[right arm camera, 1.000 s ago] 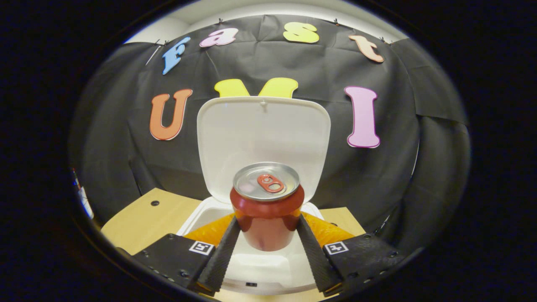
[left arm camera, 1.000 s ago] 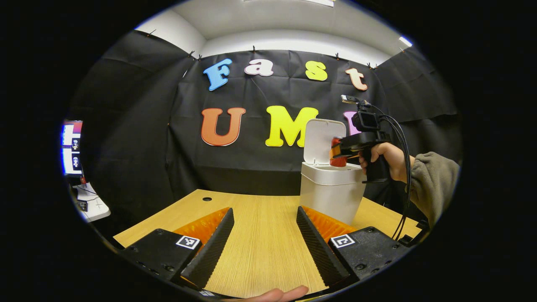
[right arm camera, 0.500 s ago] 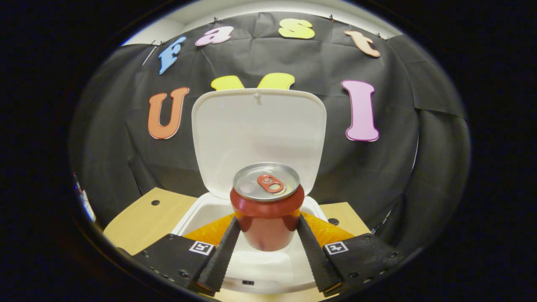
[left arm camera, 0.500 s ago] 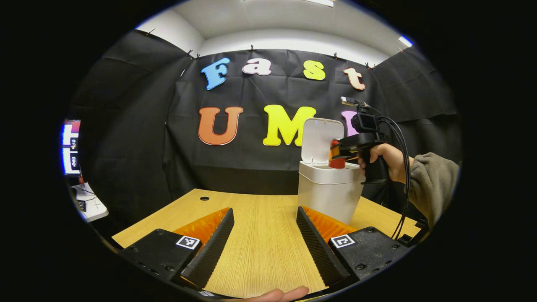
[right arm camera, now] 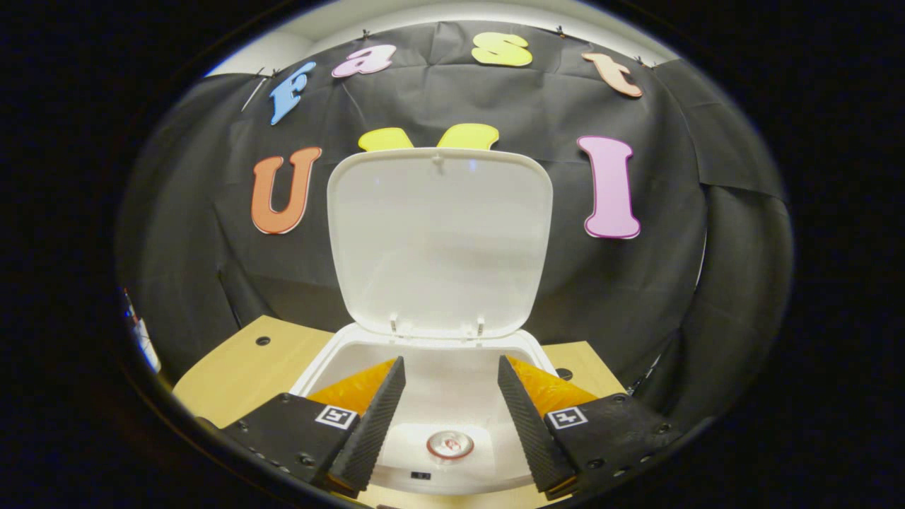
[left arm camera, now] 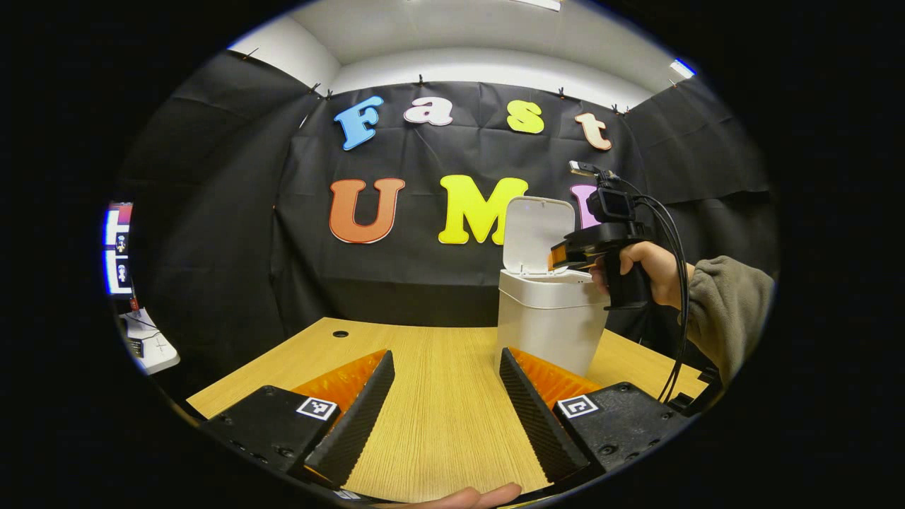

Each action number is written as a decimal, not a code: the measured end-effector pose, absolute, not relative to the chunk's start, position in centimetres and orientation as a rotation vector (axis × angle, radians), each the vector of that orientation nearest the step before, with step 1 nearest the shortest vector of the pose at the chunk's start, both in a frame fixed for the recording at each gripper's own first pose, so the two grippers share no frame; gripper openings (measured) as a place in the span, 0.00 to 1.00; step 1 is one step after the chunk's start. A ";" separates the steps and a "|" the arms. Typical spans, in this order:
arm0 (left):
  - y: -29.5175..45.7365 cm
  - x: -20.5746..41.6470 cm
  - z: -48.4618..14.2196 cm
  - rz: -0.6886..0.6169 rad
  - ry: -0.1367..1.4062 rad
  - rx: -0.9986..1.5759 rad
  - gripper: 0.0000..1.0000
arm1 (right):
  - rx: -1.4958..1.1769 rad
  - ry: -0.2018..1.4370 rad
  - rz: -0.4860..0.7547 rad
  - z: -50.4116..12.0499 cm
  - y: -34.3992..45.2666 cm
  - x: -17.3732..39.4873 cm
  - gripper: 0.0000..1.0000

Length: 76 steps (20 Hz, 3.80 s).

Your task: Press the lid of the desktop garbage bin to open it, pick up the crumpled paper on the desktop and throw it into the bin, then pick up the pop can on the desktop and drop it into the bin, and finally close the garbage bin lid.

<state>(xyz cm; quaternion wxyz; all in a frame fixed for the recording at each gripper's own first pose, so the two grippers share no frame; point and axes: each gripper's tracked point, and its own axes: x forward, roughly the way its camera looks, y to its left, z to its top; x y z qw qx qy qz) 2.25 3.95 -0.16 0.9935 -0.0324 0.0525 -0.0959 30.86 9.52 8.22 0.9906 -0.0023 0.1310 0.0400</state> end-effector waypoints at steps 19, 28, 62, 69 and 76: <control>5.8 4.1 -1.1 -0.116 0.103 -0.062 0.97 | -0.017 0.056 0.116 22.1 11.0 31.6 0.96; 5.8 3.8 -0.7 -0.106 0.095 -0.095 0.97 | -0.037 -0.038 0.141 27.0 11.7 35.9 0.94; 3.4 3.5 -2.4 -0.106 0.133 -0.008 0.96 | -0.051 0.294 0.140 10.9 8.0 29.8 0.98; 3.3 3.7 -2.9 -0.116 0.151 -0.011 0.96 | -0.018 0.304 0.131 9.5 8.2 29.4 0.96; 3.5 3.8 -3.1 -0.112 0.159 -0.016 0.96 | -0.038 0.302 0.128 8.4 8.5 29.3 0.95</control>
